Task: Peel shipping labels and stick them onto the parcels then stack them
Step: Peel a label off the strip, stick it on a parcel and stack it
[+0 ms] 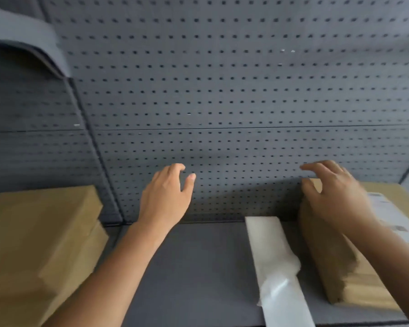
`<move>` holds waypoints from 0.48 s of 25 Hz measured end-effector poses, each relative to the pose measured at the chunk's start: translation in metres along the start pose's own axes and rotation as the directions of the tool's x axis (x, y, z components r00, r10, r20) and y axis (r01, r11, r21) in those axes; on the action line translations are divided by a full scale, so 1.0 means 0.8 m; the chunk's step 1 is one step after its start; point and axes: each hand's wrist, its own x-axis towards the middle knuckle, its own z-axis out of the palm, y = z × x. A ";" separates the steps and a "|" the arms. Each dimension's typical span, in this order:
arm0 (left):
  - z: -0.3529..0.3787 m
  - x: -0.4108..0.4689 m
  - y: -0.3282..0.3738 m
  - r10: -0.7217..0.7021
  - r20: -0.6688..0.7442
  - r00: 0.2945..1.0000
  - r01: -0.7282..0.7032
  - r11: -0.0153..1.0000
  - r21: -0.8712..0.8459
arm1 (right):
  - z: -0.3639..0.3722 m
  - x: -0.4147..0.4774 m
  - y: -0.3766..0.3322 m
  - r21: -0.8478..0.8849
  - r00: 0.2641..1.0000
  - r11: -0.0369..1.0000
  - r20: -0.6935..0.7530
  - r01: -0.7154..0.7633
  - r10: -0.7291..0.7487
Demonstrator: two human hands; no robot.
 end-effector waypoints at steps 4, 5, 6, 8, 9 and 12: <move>-0.063 -0.018 -0.107 -0.161 -0.113 0.980 0.166 0.986 0.029 | 0.046 0.019 -0.107 0.091 0.985 0.981 0.000 0.169 -0.170; -0.078 -0.024 -0.131 -0.200 -0.134 0.971 0.205 0.978 0.027 | 0.056 0.022 -0.132 0.110 0.979 0.974 0.006 0.200 -0.202; -0.094 -0.033 -0.158 -0.241 -0.155 0.958 0.248 0.968 0.026 | 0.068 0.022 -0.162 0.132 0.971 0.963 0.013 0.235 -0.239; -0.123 -0.051 -0.203 -0.313 -0.172 0.934 0.325 0.945 0.044 | 0.090 0.019 -0.215 0.175 0.952 0.938 0.023 0.298 -0.306; -0.138 -0.061 -0.224 -0.346 -0.180 0.921 0.364 0.928 0.083 | 0.100 0.015 -0.243 0.197 0.940 0.924 0.028 0.327 -0.339; -0.177 -0.094 -0.289 -0.444 -0.207 0.872 0.483 0.852 0.204 | 0.127 -0.004 -0.320 0.266 0.901 0.877 0.059 0.401 -0.430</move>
